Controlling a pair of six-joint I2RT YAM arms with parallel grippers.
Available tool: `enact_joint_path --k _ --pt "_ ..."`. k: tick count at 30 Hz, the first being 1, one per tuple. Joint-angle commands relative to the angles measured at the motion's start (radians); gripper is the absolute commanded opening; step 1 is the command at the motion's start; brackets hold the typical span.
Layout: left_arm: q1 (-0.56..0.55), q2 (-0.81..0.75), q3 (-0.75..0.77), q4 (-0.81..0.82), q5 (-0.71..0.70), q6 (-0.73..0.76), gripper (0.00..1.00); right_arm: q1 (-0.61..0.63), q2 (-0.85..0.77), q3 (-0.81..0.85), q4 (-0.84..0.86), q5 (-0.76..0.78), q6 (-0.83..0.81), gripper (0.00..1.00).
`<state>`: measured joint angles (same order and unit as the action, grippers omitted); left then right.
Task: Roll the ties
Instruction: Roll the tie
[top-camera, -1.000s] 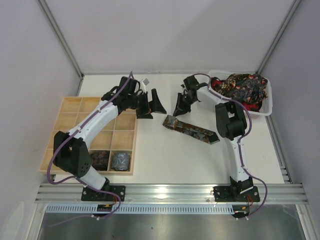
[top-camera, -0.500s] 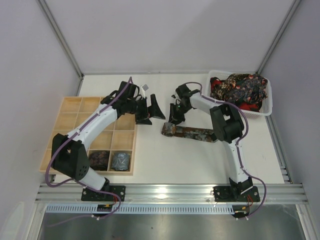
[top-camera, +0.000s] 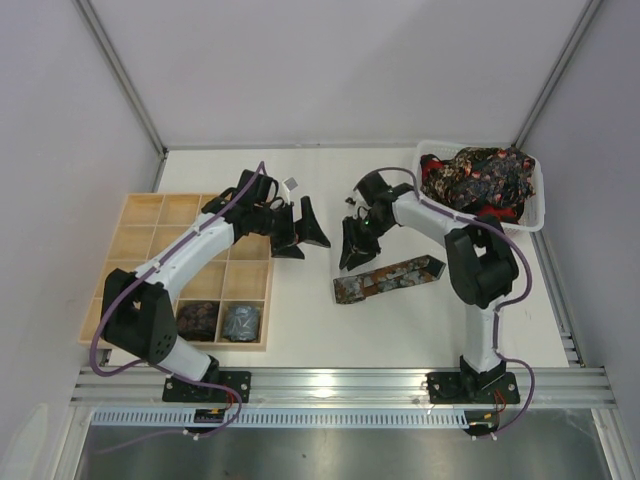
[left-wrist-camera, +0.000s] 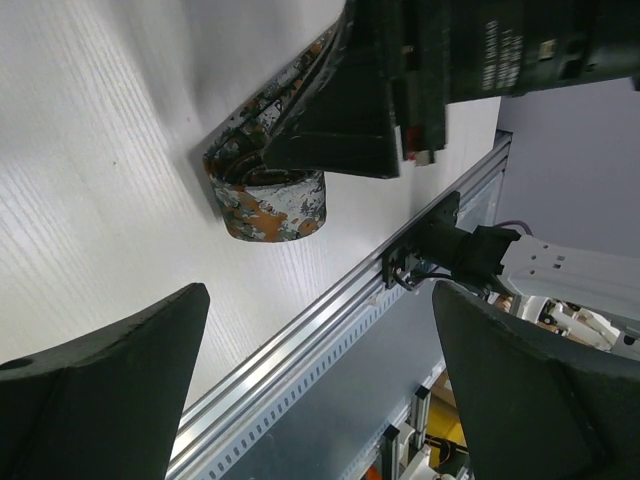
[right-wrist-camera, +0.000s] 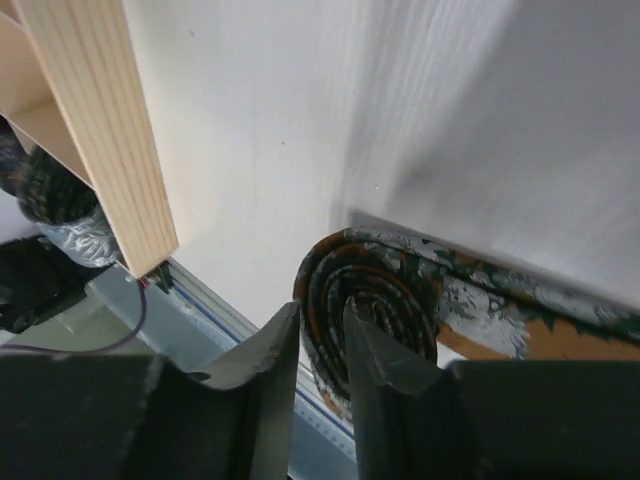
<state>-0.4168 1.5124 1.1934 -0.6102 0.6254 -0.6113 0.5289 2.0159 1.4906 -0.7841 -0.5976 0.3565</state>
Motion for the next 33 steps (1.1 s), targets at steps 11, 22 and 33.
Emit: enact_joint_path --k 11,22,33 --pt "-0.005 -0.021 -0.014 0.059 0.079 -0.03 1.0 -0.015 -0.382 -0.265 0.127 -0.007 -0.051 0.96" --pt "-0.053 0.04 -0.064 0.001 -0.137 -0.067 0.83 0.043 -0.379 -0.489 0.396 0.107 0.094 0.99" --pt "-0.077 0.293 0.072 0.026 -0.24 -0.05 0.68 0.051 -0.324 -0.484 0.41 0.124 0.078 0.89"
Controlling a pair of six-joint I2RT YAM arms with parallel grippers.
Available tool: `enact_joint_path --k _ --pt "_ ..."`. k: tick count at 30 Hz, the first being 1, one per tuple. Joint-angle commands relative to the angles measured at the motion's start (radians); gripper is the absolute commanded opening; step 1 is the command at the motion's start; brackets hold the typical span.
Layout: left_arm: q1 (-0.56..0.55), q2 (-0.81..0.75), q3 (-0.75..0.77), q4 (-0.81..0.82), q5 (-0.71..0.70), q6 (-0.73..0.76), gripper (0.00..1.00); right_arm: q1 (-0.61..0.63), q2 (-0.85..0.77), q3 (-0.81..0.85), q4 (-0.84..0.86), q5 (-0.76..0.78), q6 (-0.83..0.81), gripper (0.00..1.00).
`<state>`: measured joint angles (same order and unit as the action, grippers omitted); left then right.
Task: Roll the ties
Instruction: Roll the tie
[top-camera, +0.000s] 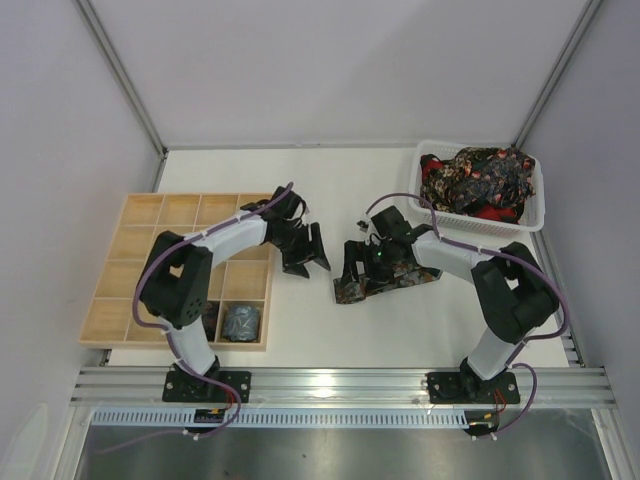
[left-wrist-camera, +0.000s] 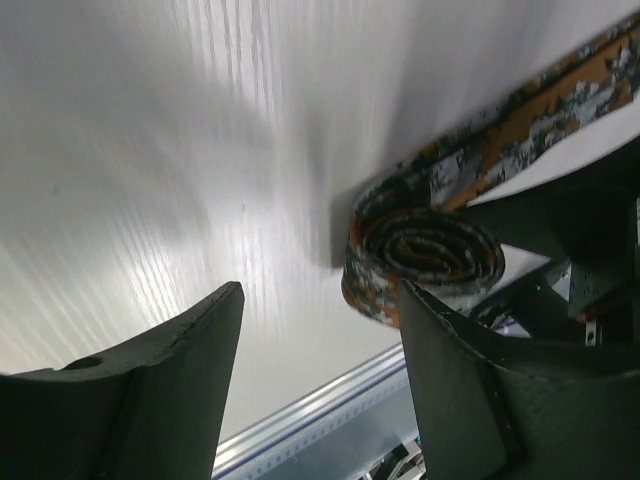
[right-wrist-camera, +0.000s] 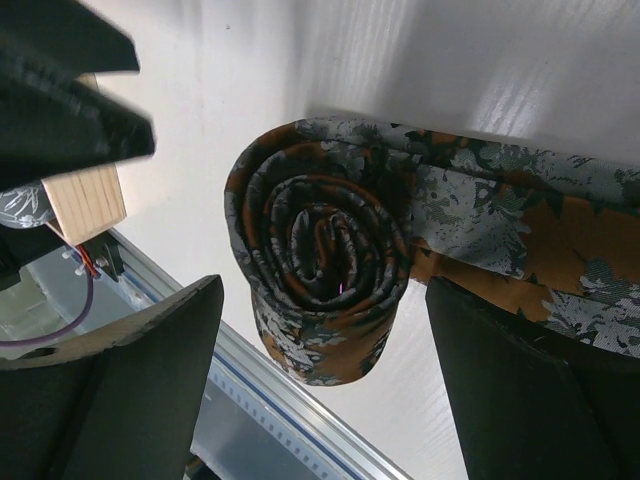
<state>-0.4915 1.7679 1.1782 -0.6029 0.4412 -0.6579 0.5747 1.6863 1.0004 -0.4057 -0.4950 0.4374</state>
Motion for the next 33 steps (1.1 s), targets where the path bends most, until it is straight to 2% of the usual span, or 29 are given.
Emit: enact_joint_path --k 1,7,11,12,13,16,19,21,24,28,29,30,33 --pt "-0.002 0.059 0.101 0.02 -0.049 0.0 0.68 0.005 0.009 0.004 0.03 0.021 -0.003 0.88" --pt "-0.013 0.163 0.178 0.034 0.002 0.014 0.67 0.008 0.018 0.017 0.028 0.024 -0.003 0.83" --pt "-0.033 0.203 0.224 -0.026 0.011 0.063 0.68 0.01 0.016 0.036 0.016 0.038 0.001 0.82" --pt "-0.038 0.17 0.222 -0.031 -0.042 0.075 0.69 0.007 0.007 0.05 -0.004 0.044 0.003 0.83" --pt "-0.041 0.138 0.18 -0.026 -0.07 0.087 0.79 0.002 -0.002 0.058 -0.016 0.053 0.014 0.84" --pt "-0.03 -0.037 0.059 0.031 -0.183 0.07 0.93 -0.041 -0.056 0.072 -0.056 0.044 0.038 0.86" --pt "-0.027 -0.183 -0.024 0.069 -0.217 0.084 1.0 -0.087 -0.134 0.079 -0.091 0.038 0.057 0.88" --pt "-0.032 -0.225 -0.046 0.097 -0.2 0.107 1.0 -0.111 -0.158 0.084 -0.136 0.033 0.049 0.89" --pt "-0.067 -0.249 -0.02 0.071 -0.197 0.208 1.0 -0.171 -0.21 0.075 -0.185 0.029 0.046 0.9" --pt "-0.205 -0.274 0.026 0.048 -0.17 0.522 1.0 -0.288 -0.302 0.034 -0.206 0.001 0.067 0.9" --pt "-0.238 -0.283 0.031 0.04 -0.202 0.588 1.0 -0.346 -0.344 0.024 -0.203 -0.023 0.072 0.9" --pt "-0.312 -0.298 0.034 0.032 -0.247 0.719 1.0 -0.373 -0.359 0.008 -0.203 -0.04 0.081 0.9" --pt "-0.401 -0.265 0.055 -0.004 -0.344 0.898 1.0 -0.475 -0.421 -0.016 -0.206 -0.094 0.09 0.9"
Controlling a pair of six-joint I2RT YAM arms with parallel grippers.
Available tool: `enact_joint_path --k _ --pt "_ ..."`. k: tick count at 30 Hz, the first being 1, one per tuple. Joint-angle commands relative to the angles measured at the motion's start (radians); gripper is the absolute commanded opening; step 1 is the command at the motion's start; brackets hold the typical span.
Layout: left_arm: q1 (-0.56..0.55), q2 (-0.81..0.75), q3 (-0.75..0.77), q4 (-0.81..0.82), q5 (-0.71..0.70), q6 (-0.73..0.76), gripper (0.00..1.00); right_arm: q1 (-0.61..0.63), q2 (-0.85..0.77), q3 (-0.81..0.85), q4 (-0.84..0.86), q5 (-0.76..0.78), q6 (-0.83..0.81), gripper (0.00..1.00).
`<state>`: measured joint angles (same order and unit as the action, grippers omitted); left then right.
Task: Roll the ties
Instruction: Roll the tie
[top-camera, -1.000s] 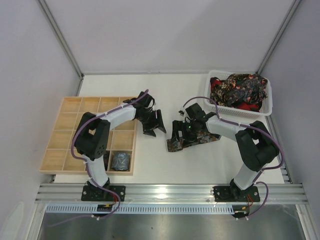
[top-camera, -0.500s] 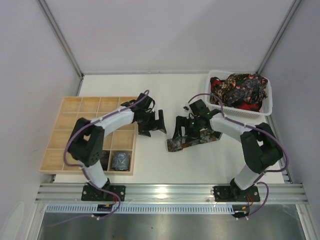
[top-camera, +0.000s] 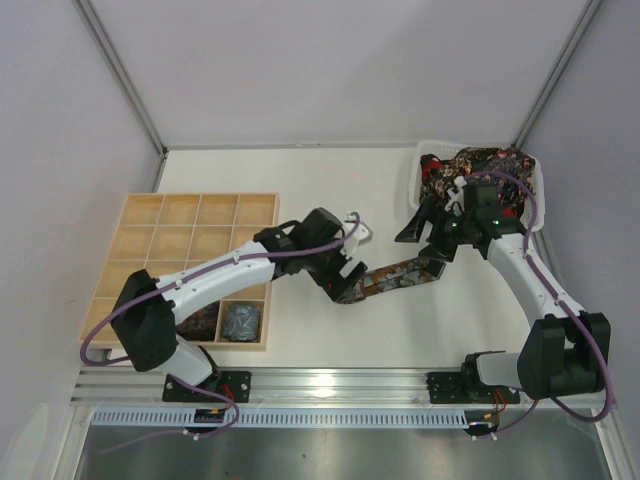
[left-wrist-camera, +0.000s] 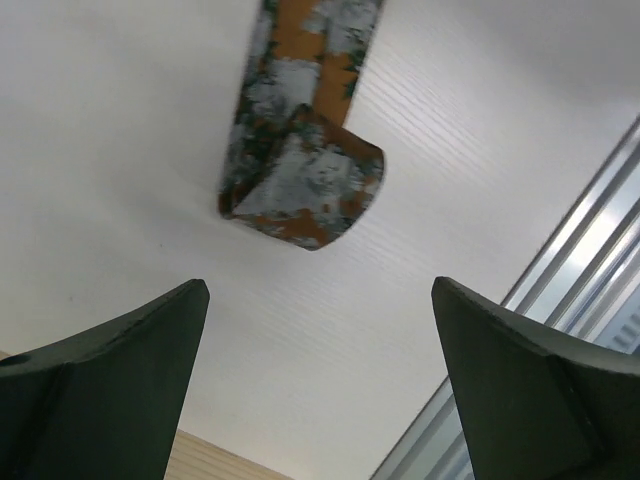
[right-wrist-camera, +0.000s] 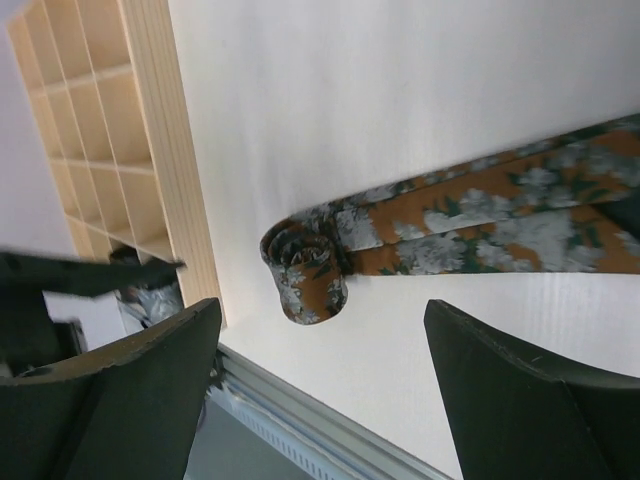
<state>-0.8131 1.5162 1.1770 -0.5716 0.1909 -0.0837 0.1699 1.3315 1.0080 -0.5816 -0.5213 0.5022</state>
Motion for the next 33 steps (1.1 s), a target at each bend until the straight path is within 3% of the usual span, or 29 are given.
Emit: enact_joint_path --k 1,12,33 --pt "-0.089 0.001 0.068 -0.043 -0.099 0.346 1.0 -0.091 -0.078 -0.031 -0.032 -0.077 0.027 0.9" --pt "-0.112 0.151 0.093 -0.014 -0.051 0.505 1.0 -0.129 -0.175 -0.108 -0.054 -0.091 0.041 0.89" --pt "-0.113 0.363 0.187 -0.031 -0.004 0.501 1.0 -0.124 -0.138 -0.1 -0.015 -0.105 0.047 0.89"
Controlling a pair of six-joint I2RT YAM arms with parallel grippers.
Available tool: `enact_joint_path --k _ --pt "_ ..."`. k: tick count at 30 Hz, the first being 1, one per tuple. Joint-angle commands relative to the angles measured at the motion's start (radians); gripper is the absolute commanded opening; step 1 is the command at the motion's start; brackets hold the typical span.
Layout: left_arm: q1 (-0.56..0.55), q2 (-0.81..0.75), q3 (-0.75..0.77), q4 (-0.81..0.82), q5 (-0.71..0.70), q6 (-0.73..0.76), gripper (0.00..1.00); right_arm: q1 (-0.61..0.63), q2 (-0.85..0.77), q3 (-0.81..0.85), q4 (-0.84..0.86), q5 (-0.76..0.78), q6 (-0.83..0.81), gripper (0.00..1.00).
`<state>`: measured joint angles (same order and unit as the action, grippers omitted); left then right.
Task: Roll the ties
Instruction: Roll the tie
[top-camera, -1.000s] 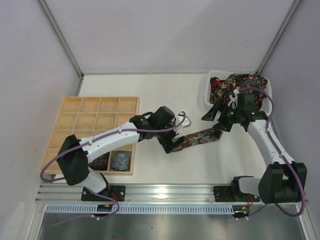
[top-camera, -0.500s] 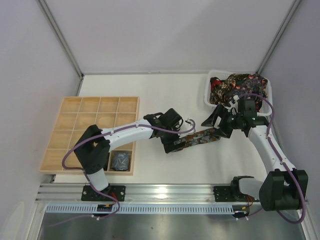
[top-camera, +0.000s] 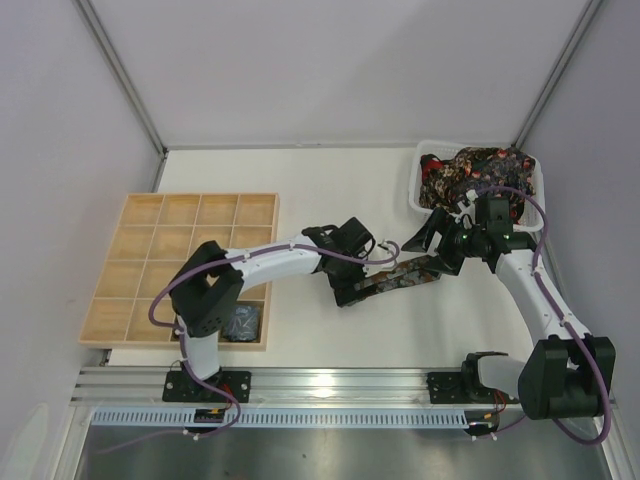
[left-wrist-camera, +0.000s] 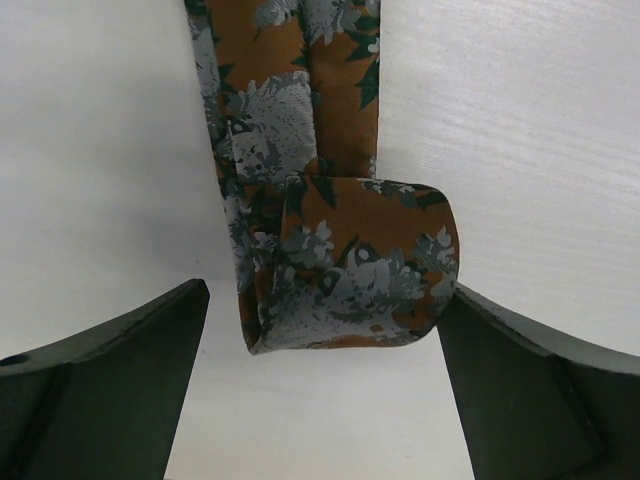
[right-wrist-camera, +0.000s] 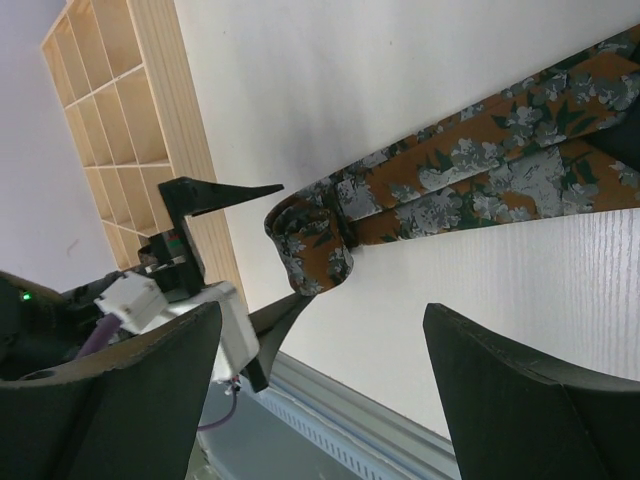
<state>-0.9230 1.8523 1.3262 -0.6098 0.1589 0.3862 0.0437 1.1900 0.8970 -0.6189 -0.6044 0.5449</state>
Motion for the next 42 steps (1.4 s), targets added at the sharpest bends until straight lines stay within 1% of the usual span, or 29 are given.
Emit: enact_joint_path --k 1,9,12,16,17,20,23,24,26,27,31,33,34,36,38,39,40,41,42 --pt "-0.004 0.034 0.038 0.01 0.034 0.031 1.0 0.004 0.003 0.013 0.019 -0.021 0.003 0.89" --pt "0.003 0.127 0.062 0.019 0.039 0.022 1.0 0.004 0.01 0.011 0.01 -0.014 -0.008 0.89" --pt "0.009 0.145 0.061 0.022 0.016 0.026 1.0 0.005 0.014 0.013 0.008 -0.014 -0.01 0.89" --pt "0.039 0.162 0.057 0.018 0.051 0.02 1.0 0.004 0.016 0.011 0.007 -0.011 -0.014 0.89" --pt "0.052 0.166 0.06 0.013 0.066 0.025 0.98 0.005 0.016 0.013 0.005 -0.011 -0.014 0.89" --pt "0.056 0.176 0.064 -0.01 0.061 0.034 0.87 0.005 0.016 0.016 0.001 -0.008 -0.019 0.88" --pt "0.055 0.173 0.061 -0.013 0.073 0.03 0.79 0.01 0.017 0.022 -0.001 -0.008 -0.019 0.88" --pt "0.055 0.173 0.057 -0.019 0.086 0.029 0.75 0.01 0.017 0.023 0.002 -0.009 -0.016 0.89" --pt "0.055 0.179 0.054 -0.021 0.09 0.028 0.72 0.013 0.02 0.025 0.005 -0.011 -0.016 0.89" --pt "0.055 0.18 0.053 -0.022 0.1 0.028 0.67 0.015 0.019 0.025 0.005 -0.009 -0.014 0.88" --pt "0.053 0.186 0.048 -0.025 0.11 0.029 0.59 0.015 0.017 0.023 0.007 -0.009 -0.016 0.88" --pt "0.053 0.185 0.041 -0.022 0.116 0.031 0.52 0.016 0.017 0.023 0.004 -0.009 -0.017 0.88" --pt "0.053 0.183 0.042 -0.019 0.12 0.031 0.52 0.018 0.017 0.022 0.005 -0.009 -0.017 0.88" --pt "0.053 0.174 0.039 -0.018 0.131 0.029 0.57 0.018 0.017 0.02 0.005 -0.008 -0.02 0.89" --pt "0.053 0.162 0.036 -0.018 0.133 0.023 0.66 0.018 0.017 0.017 0.005 -0.005 -0.02 0.88" --pt "0.053 0.144 0.031 -0.013 0.134 0.023 0.73 0.019 0.017 0.017 0.005 -0.005 -0.02 0.88" --pt "0.053 0.136 0.03 -0.011 0.137 0.02 0.76 0.019 0.017 0.019 0.005 -0.005 -0.019 0.88" --pt "0.055 0.124 0.03 -0.01 0.139 0.017 0.81 0.019 0.02 0.02 0.007 -0.005 -0.02 0.88" --pt "0.055 0.105 0.03 -0.008 0.137 0.014 0.83 0.018 0.019 0.022 0.008 -0.005 -0.019 0.88"
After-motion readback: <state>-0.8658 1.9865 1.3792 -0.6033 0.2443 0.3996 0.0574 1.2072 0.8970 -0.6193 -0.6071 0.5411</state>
